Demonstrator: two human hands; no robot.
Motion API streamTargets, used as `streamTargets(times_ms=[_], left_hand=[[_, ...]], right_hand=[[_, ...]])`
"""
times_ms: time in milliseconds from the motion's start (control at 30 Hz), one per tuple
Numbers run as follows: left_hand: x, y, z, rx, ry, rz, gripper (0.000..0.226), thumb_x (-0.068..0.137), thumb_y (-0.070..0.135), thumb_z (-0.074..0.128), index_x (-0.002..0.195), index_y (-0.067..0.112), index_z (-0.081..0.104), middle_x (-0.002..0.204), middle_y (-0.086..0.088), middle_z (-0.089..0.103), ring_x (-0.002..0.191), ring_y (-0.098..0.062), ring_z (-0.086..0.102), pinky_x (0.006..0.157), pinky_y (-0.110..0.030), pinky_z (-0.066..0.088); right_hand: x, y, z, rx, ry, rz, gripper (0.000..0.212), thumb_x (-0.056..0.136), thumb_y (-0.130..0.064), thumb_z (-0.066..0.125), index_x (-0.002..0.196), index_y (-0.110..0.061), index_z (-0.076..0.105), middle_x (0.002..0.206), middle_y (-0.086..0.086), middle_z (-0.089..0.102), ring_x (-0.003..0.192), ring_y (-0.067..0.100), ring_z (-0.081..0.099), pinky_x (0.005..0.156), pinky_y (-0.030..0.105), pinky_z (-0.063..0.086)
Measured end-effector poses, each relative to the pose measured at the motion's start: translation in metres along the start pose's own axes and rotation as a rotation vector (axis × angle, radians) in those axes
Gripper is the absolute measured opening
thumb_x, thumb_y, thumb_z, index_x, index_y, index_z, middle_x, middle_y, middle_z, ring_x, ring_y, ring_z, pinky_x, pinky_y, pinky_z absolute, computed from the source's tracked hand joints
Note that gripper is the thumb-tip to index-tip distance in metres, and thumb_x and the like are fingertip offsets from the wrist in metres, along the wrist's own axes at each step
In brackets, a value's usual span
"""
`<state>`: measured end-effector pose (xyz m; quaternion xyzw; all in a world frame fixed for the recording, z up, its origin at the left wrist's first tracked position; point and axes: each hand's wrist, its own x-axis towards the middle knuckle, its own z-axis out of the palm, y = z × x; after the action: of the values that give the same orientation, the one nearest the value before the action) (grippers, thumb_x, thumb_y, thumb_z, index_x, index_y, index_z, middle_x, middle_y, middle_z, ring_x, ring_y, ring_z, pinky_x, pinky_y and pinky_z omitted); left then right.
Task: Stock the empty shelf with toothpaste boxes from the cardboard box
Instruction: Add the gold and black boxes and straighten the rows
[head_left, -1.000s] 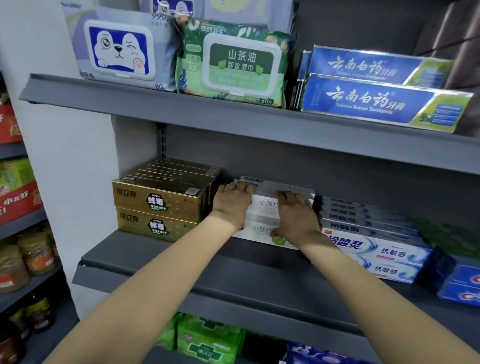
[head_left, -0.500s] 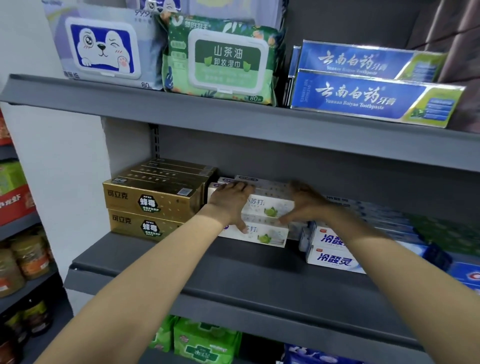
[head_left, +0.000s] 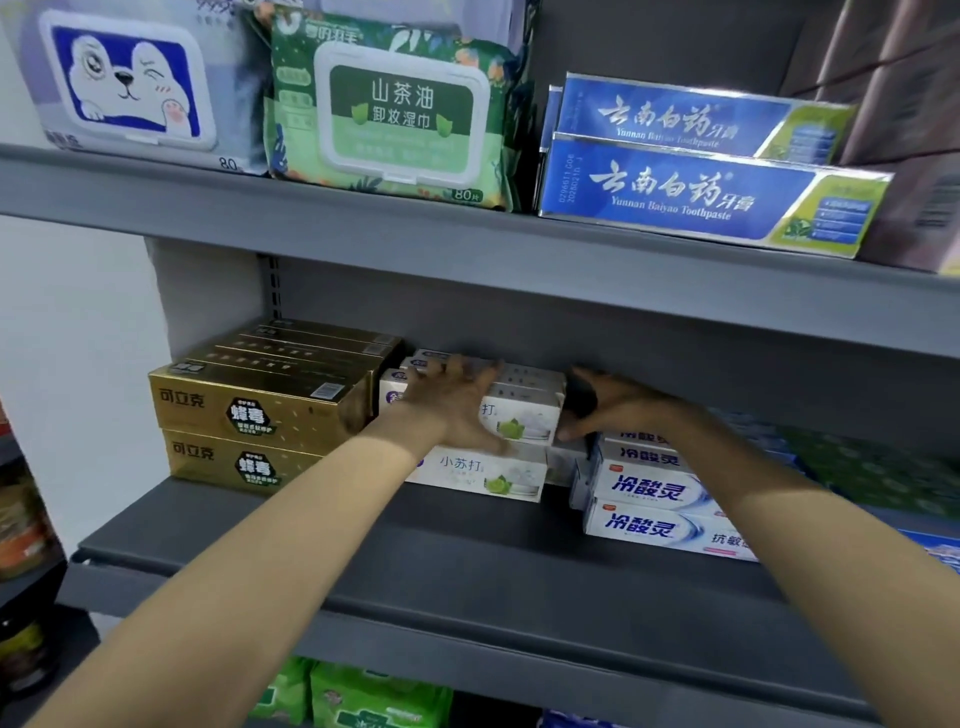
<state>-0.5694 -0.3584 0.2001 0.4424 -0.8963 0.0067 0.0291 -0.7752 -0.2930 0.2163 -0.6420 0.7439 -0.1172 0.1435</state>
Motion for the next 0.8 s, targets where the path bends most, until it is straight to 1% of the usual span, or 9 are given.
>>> streamTargets(times_ms=[67,167,267,333,433,500,600,667,800], left_hand=[[0.007,0.008,-0.005,-0.109,0.044,0.014,0.081,0.089,0.062,0.043,0.152,0.031,0.002,0.159,-0.009,0.008,0.145,-0.033,0.009,0.115,-0.049,0.012],[0.018,0.014,-0.004,-0.127,0.077,0.070,0.058,0.099,0.048,0.026,0.151,0.029,0.012,0.160,0.002,0.006,0.147,-0.022,0.007,0.117,-0.044,0.007],[0.025,0.016,0.003,-0.130,0.048,0.060,0.049,0.101,0.045,0.020,0.149,0.034,0.021,0.160,0.005,0.011,0.146,-0.018,0.011,0.116,-0.040,0.008],[0.026,0.016,0.005,-0.118,0.060,0.052,0.048,0.101,0.044,0.019,0.148,0.035,0.023,0.158,0.006,0.017,0.145,-0.018,0.016,0.115,-0.038,0.011],[0.027,0.013,0.004,-0.123,0.053,0.051,0.050,0.100,0.047,0.019,0.148,0.034,0.023,0.158,0.006,0.018,0.145,-0.017,0.016,0.115,-0.037,0.011],[0.028,0.008,0.004,-0.127,0.026,0.065,0.051,0.100,0.051,0.018,0.148,0.035,0.022,0.158,0.008,0.016,0.145,-0.015,0.014,0.116,-0.037,0.010],[0.030,0.003,0.005,-0.130,0.022,0.075,0.052,0.099,0.053,0.016,0.148,0.036,0.021,0.158,0.009,0.015,0.145,-0.015,0.013,0.116,-0.037,0.009],[0.032,0.003,0.007,-0.133,0.036,0.076,0.052,0.099,0.052,0.017,0.148,0.037,0.022,0.158,0.009,0.016,0.145,-0.016,0.014,0.116,-0.038,0.009],[0.036,0.003,0.010,-0.116,0.053,0.065,0.050,0.099,0.050,0.019,0.147,0.036,0.024,0.158,0.008,0.018,0.145,-0.018,0.015,0.115,-0.041,0.010]], right_hand=[[0.002,-0.003,0.005,0.014,-0.023,-0.004,0.073,0.082,-0.021,0.070,0.144,-0.020,0.032,0.147,0.002,0.041,0.135,0.019,0.038,0.108,0.027,0.030],[0.005,-0.013,0.012,-0.086,0.009,-0.031,0.061,0.090,-0.008,0.053,0.145,-0.016,0.029,0.146,0.008,0.040,0.130,0.024,0.041,0.097,0.023,0.033],[0.012,-0.012,0.011,-0.125,-0.009,-0.006,0.062,0.090,-0.001,0.045,0.147,-0.014,0.024,0.147,0.010,0.038,0.129,0.026,0.041,0.097,0.028,0.036],[0.018,-0.006,0.008,-0.175,-0.009,0.042,0.055,0.091,-0.004,0.044,0.144,-0.011,0.030,0.143,0.011,0.042,0.125,0.026,0.044,0.098,0.031,0.038],[0.023,0.002,0.005,-0.313,-0.094,0.107,0.026,0.091,-0.017,0.047,0.115,-0.010,0.053,0.121,0.009,0.055,0.104,0.022,0.053,0.085,0.032,0.042],[0.026,0.006,0.007,-0.381,-0.172,0.112,0.013,0.088,-0.024,0.051,0.095,-0.014,0.055,0.104,0.007,0.059,0.093,0.022,0.056,0.082,0.036,0.046],[0.032,0.009,0.009,-0.426,-0.207,0.117,0.016,0.090,-0.021,0.048,0.091,-0.010,0.059,0.101,0.006,0.064,0.094,0.024,0.060,0.091,0.041,0.049],[0.035,0.008,0.008,-0.429,-0.200,0.131,0.024,0.091,-0.017,0.044,0.099,-0.006,0.064,0.106,0.008,0.066,0.095,0.024,0.062,0.092,0.040,0.049],[0.031,-0.003,0.011,-0.363,-0.170,0.118,0.029,0.096,-0.012,0.039,0.115,-0.007,0.059,0.116,0.009,0.059,0.096,0.021,0.052,0.090,0.033,0.040]])
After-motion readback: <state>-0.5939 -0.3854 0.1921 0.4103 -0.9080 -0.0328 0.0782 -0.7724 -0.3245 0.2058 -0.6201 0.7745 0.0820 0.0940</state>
